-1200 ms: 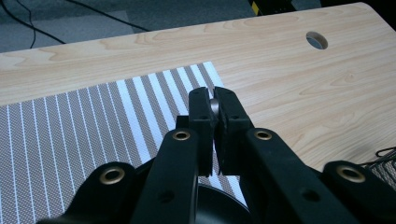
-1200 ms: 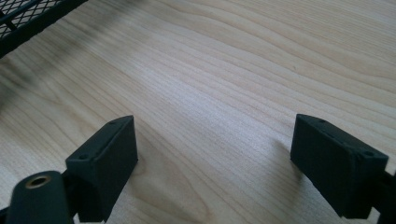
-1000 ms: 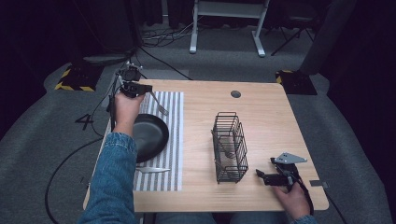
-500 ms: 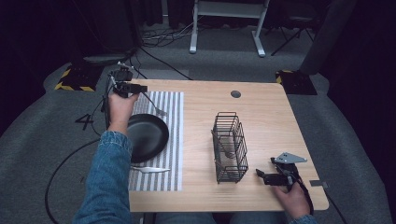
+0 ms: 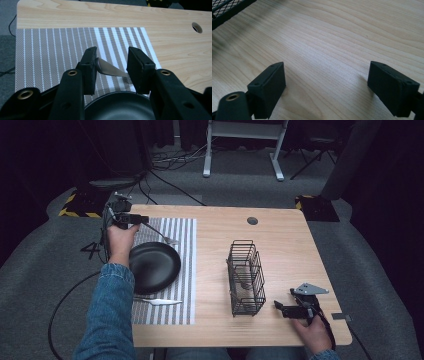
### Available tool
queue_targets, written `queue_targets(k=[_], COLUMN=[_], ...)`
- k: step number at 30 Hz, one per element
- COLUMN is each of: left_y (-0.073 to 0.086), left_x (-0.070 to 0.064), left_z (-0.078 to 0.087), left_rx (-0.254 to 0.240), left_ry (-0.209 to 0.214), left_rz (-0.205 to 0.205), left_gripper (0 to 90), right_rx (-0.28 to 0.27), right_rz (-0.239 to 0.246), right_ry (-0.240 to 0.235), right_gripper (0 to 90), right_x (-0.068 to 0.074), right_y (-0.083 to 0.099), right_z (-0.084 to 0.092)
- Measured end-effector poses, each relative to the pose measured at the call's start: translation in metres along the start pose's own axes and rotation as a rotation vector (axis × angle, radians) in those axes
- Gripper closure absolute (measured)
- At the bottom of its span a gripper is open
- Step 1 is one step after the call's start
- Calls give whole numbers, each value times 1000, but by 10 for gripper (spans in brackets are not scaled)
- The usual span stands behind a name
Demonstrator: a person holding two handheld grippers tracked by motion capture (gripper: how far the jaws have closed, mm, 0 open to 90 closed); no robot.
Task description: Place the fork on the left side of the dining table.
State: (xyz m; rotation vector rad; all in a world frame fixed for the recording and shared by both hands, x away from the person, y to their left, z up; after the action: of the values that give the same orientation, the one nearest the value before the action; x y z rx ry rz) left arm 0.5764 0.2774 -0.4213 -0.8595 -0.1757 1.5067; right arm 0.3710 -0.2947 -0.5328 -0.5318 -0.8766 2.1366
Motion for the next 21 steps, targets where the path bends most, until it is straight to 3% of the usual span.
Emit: queue_targets(k=[3,4,10,19,21], left_y=[0,-1,-1,1,2], left_x=[6,12,21,23,20], left_z=[0,1,-5,-14,-16], left_rx=[-10,-24,-24,-9,1], left_ry=[31,53,52,51,44], left_rz=[31,59,73,66,49], left_gripper=[601,601,600,600,600], right_rx=[-1,1,1,0,1], right_rz=[-2,-1,-5,-7,-7], right_ry=[1,1,3,5,7], right_gripper=[149,149,150,151,151], right_x=[0,0,0,0,0], right_y=[0,0,0,0,0], right_z=[0,0,0,0,0])
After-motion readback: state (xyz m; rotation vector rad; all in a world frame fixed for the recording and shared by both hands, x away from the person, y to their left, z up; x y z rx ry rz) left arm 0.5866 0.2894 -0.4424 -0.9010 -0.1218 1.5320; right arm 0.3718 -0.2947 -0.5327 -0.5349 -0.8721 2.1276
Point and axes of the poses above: each handheld gripper's, and its own axes: z roughly backward along the jaws, y roughly out of its underside, x roughly to its left, the point moved 4 cm from there along -z, roughly forward along the jaws, and after that the axes turned 6 degrees about z, right-handed, at the moved point
